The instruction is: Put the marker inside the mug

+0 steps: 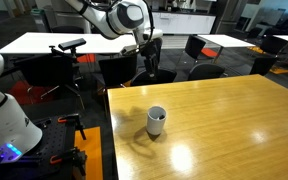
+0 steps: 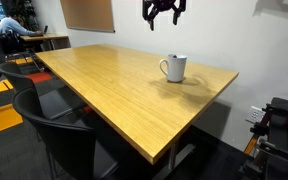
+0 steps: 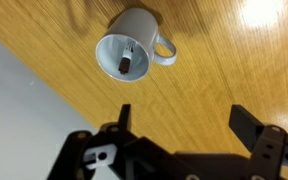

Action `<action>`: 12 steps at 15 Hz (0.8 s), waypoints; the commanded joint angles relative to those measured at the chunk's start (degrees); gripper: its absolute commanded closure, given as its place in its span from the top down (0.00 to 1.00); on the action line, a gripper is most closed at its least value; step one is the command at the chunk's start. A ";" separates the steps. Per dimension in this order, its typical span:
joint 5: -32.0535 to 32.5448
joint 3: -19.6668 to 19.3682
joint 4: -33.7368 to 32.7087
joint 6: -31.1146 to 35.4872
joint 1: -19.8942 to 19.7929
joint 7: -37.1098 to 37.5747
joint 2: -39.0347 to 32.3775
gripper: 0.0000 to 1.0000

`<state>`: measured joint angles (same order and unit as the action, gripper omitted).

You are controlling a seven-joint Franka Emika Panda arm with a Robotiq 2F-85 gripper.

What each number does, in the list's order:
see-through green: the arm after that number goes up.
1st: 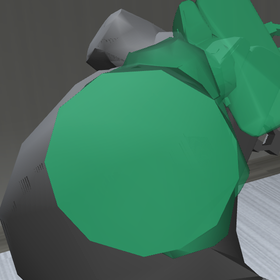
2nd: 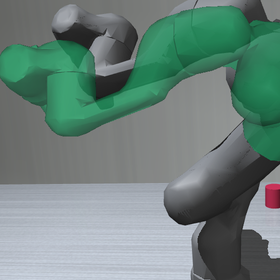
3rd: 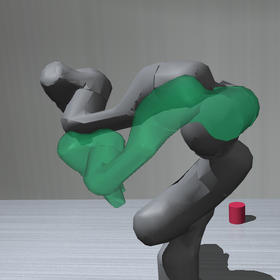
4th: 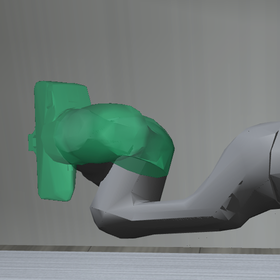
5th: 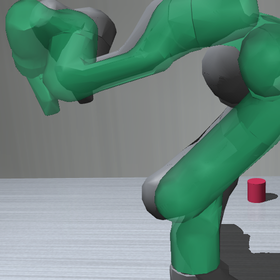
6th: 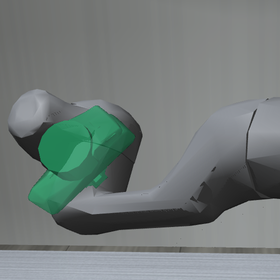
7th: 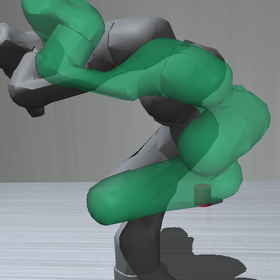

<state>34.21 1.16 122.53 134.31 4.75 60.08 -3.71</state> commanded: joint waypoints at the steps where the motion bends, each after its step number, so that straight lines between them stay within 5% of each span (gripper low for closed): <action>1: -8.98 0.40 2.89 -0.55 -0.92 -13.67 4.04 1.00; 7: -24.19 0.28 1.86 -10.76 -1.48 -37.01 5.33 1.00; 12: -24.90 0.01 0.94 -19.77 -2.28 -42.73 5.70 1.00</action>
<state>10.25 1.12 123.97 118.97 3.32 20.68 0.84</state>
